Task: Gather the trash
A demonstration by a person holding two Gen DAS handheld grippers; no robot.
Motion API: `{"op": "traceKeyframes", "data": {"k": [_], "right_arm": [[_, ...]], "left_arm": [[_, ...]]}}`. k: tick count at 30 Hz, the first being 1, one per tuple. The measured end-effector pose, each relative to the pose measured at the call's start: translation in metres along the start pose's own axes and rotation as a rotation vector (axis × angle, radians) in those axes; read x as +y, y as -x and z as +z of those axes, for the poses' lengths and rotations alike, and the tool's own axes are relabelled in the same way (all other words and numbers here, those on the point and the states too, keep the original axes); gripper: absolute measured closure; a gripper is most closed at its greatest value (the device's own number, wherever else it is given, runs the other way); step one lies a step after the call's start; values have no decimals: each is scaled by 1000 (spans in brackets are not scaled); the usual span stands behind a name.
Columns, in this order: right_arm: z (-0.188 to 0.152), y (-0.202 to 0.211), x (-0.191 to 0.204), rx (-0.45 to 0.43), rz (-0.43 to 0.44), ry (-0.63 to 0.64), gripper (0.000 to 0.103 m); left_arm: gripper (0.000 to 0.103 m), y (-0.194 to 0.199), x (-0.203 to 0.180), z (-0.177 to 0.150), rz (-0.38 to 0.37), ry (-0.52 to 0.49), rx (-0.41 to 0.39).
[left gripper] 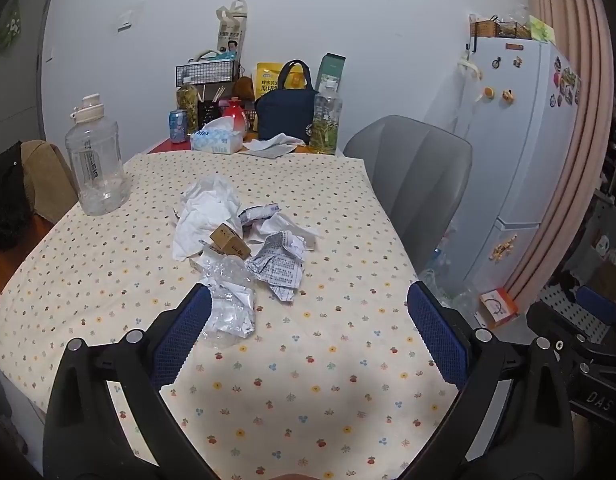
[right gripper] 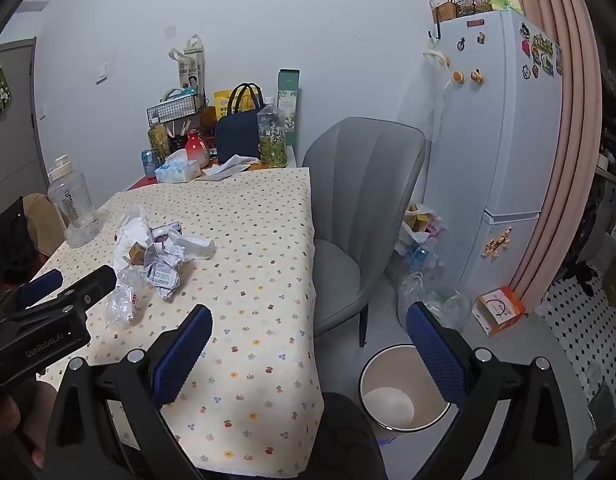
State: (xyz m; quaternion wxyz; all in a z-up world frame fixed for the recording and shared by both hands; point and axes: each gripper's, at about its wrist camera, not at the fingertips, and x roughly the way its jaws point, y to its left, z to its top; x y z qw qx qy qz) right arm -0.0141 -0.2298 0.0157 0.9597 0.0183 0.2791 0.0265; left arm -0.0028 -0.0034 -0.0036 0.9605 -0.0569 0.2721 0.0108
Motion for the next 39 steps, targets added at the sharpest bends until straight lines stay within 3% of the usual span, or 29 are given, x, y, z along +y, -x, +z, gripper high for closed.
{"op": "traceKeyframes", "data": {"k": [39], "right_arm": [[-1, -3, -8, -7, 4, -19, 8]], "left_arm": [[6, -1, -3, -1, -9, -9, 1]]}}
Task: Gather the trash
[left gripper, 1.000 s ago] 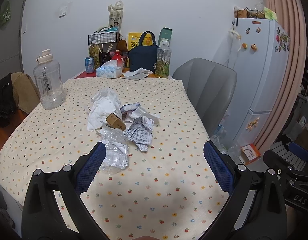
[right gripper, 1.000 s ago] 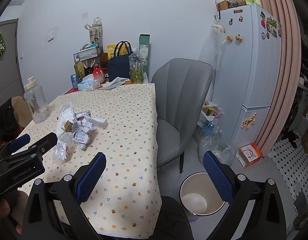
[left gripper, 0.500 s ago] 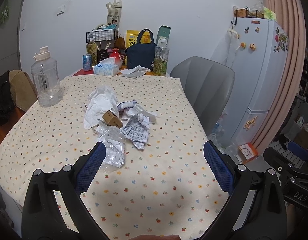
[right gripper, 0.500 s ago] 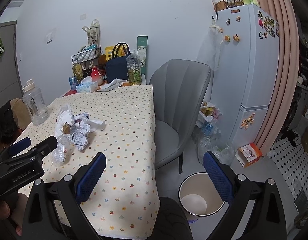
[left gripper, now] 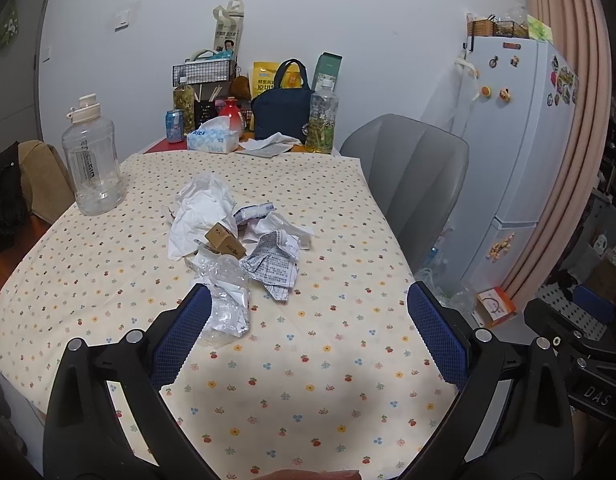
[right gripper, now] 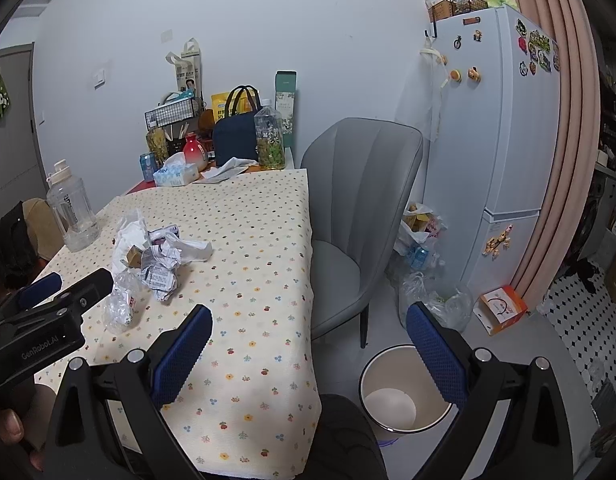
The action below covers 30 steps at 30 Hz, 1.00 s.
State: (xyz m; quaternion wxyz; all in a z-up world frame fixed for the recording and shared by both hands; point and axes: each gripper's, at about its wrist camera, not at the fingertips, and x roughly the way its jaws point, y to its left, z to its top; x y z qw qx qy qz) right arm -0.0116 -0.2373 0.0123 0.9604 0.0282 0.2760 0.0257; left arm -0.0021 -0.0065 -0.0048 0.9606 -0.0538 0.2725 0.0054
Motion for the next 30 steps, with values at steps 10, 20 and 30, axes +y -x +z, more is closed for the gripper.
{"op": "traceKeyframes", "data": {"k": [10, 20, 30], "right_arm": [[-2, -2, -1, 7, -14, -2, 8], [-3, -5, -2, 13, -21, -1, 8], [-5, -6, -3, 16, -21, -2, 8]], "left_arm": [[6, 1, -5, 0, 5, -17, 1], [6, -1, -5, 0, 1, -16, 7], [6, -3, -3, -2, -1, -17, 16]]}}
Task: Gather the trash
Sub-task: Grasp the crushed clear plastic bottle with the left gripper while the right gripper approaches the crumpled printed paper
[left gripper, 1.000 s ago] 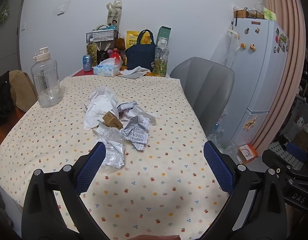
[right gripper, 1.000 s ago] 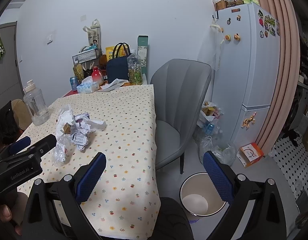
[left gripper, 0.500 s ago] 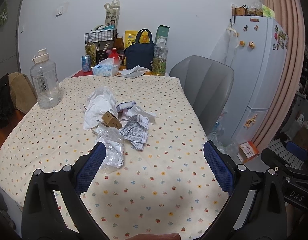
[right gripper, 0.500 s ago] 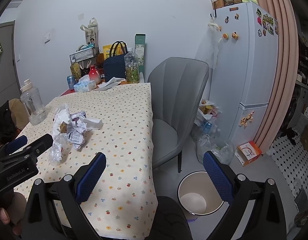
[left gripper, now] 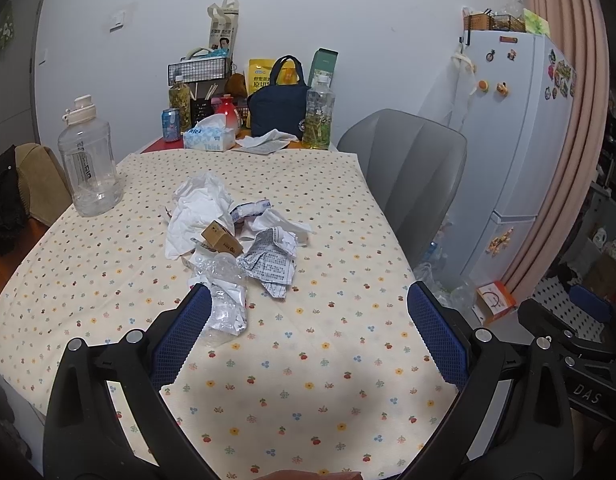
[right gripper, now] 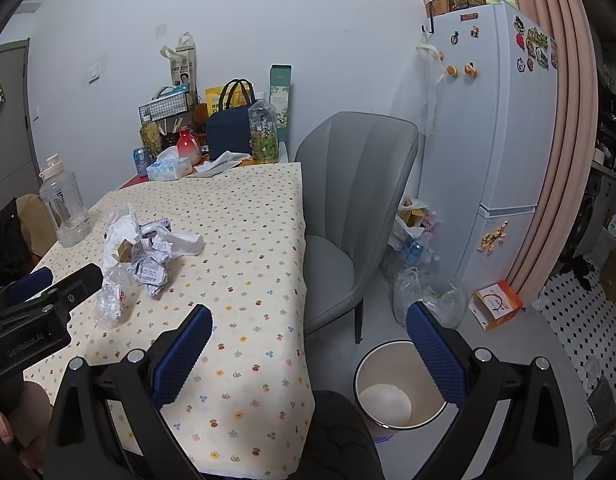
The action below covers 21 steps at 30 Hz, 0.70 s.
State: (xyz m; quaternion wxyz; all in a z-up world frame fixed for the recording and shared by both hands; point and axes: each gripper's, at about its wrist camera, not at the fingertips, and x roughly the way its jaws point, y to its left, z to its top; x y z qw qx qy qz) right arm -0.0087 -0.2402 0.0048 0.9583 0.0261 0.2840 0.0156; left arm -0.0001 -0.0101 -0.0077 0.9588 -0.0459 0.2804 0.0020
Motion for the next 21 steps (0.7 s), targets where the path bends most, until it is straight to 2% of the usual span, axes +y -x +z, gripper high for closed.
{"op": "traceKeyframes", "data": {"k": [11, 21], "right_arm": [[-2, -12, 16, 22, 38, 30, 8], [-1, -36, 48, 52, 111, 72, 8]], "left_arm": [[6, -10, 16, -3, 20, 22, 28], [6, -31, 69, -15, 58, 123, 80]]}}
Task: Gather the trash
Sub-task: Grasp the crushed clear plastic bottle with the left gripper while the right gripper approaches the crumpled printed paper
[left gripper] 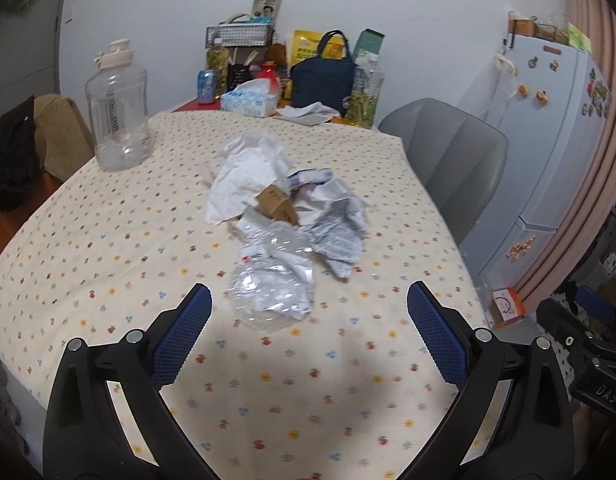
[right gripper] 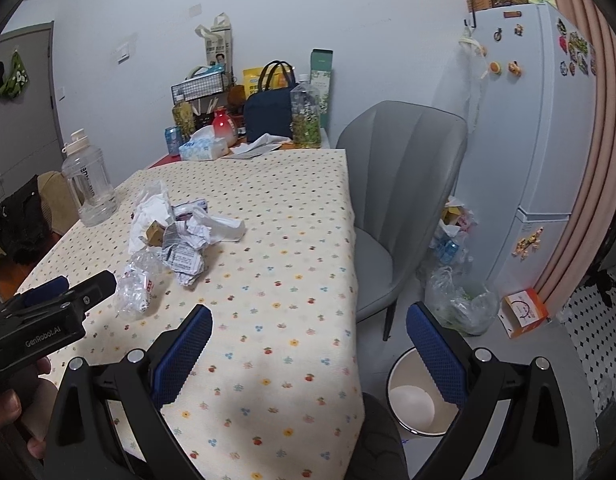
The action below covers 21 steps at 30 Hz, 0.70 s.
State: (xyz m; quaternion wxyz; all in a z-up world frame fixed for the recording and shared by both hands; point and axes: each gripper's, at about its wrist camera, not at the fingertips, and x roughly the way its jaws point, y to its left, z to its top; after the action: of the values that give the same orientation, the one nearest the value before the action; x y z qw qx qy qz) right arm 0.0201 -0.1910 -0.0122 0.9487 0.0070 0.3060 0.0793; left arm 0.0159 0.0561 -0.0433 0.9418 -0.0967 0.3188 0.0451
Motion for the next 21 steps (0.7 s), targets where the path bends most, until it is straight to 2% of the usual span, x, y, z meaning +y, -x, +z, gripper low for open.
{"op": "traceKeyframes", "data": {"k": [6, 11, 21], "right_arm": [[0, -19, 19, 27, 29, 32, 8], [-1, -32, 29, 47, 50, 47, 8], [-3, -60, 27, 89, 70, 30, 8]], "left_arm": [[6, -16, 34, -3, 31, 56, 28], [6, -32, 52, -4, 27, 92, 63], [6, -65, 39, -1, 15, 48, 120]]}}
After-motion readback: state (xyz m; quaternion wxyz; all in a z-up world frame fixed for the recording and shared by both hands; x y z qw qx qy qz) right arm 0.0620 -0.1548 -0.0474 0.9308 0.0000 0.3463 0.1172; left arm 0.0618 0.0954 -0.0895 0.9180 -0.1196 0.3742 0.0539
